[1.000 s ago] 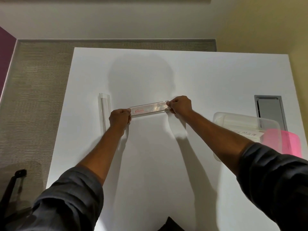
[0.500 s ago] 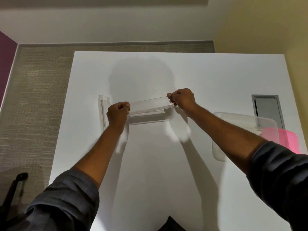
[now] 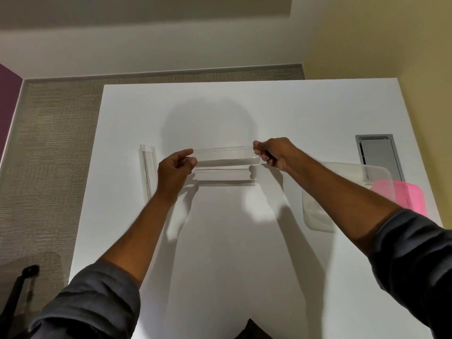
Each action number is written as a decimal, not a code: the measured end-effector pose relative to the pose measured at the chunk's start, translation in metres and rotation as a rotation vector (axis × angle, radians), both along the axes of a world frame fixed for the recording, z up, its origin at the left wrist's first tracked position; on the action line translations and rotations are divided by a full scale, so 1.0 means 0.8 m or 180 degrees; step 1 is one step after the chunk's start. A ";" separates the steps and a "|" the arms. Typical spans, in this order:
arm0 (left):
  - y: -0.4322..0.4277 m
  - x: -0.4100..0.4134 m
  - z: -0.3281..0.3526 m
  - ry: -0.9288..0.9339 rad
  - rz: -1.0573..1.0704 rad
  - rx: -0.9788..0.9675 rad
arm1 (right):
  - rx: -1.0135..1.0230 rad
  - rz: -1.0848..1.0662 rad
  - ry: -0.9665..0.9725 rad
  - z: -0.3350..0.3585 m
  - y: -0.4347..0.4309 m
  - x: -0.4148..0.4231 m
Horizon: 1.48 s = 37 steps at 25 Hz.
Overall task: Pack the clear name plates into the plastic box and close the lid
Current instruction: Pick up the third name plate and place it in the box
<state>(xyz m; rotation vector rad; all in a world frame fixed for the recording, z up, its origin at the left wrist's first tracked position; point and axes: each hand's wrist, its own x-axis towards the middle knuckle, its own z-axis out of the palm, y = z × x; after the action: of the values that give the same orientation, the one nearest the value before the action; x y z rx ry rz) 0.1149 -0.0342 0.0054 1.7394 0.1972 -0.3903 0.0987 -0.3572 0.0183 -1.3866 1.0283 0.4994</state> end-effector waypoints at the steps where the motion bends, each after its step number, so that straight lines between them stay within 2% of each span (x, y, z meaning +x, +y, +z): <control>1: -0.001 -0.002 0.001 -0.0065 -0.0008 0.0027 | 0.0030 -0.0035 0.0029 -0.001 -0.002 -0.004; 11: -0.024 -0.011 0.019 -0.0099 0.0100 -0.0039 | -0.0330 -0.0282 -0.0386 0.024 -0.015 -0.045; 18: -0.070 -0.021 0.037 0.0074 -0.0056 -0.0175 | -0.0656 0.0059 -0.0406 0.065 -0.055 -0.095; 27: -0.166 -0.062 0.048 0.0149 -0.0317 0.0068 | -0.0472 0.0370 -0.0266 0.085 -0.143 -0.167; 32: -0.229 -0.082 0.058 0.0076 -0.0465 0.0173 | -0.0884 0.1494 -0.0586 0.095 -0.202 -0.203; 37: -0.296 -0.108 0.064 0.0043 -0.0655 0.0271 | -0.2301 0.3019 -0.0409 0.102 -0.240 -0.221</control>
<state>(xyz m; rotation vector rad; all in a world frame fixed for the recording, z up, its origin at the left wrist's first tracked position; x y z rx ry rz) 0.0283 -0.2710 0.0569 1.8477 0.0447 -0.5504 -0.0780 -0.5488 0.0995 -2.5282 0.3737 0.7360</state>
